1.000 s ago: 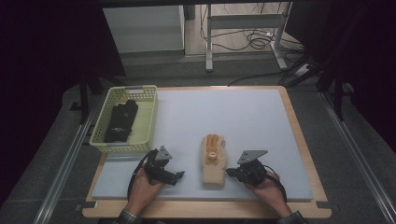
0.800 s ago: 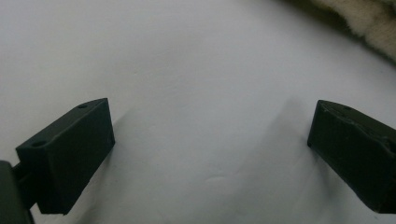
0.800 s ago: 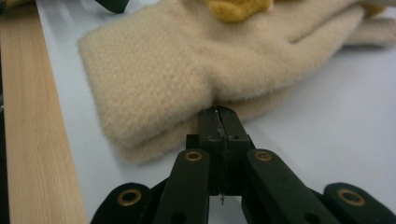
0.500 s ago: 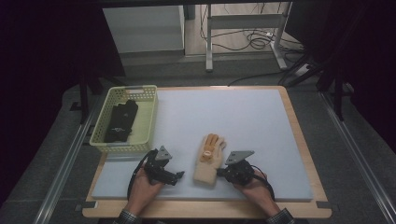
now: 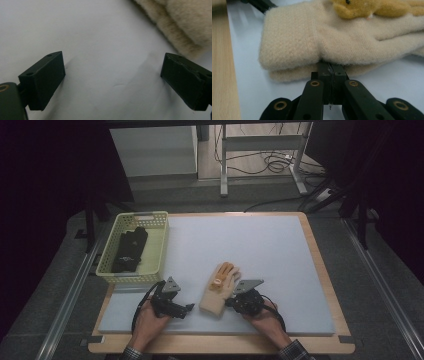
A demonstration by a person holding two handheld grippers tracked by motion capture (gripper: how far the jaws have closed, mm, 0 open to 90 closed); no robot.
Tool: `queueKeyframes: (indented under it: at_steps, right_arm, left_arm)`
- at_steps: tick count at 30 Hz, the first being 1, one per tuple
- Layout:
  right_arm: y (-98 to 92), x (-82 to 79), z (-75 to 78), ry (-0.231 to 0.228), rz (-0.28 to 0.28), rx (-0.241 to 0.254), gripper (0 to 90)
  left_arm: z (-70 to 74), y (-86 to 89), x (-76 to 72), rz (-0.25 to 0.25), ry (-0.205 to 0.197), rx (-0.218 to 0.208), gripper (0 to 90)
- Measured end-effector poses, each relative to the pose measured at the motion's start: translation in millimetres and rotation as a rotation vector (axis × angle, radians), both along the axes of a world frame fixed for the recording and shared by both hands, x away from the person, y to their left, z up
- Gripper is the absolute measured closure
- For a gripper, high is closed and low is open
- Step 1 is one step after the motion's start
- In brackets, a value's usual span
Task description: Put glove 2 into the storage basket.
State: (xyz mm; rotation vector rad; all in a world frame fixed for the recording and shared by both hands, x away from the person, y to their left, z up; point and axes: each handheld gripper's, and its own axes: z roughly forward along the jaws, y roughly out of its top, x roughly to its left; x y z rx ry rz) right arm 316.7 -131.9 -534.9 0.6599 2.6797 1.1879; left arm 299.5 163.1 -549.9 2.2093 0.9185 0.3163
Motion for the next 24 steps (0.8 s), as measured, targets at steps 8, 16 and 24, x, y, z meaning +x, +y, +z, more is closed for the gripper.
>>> queueKeyframes:
  at_steps: [8, 16, 24]
  right_arm:
    - [16.7, 9.0, -1.5, -0.007, -0.027, 0.004, 87.9]
    - [30.3, 20.0, -2.5, -0.014, -0.043, 0.005, 87.9]
    - [47.4, 30.0, -3.2, -0.023, -0.064, 0.001, 87.8]
  left_arm:
    - [-0.1, 0.5, -0.9, -0.009, 0.002, 0.002, 3.1]
    - [-0.3, 1.1, -2.3, -0.015, -0.001, 0.006, 2.9]
    - [-0.5, 1.1, -2.3, -0.013, -0.001, 0.004, 2.8]
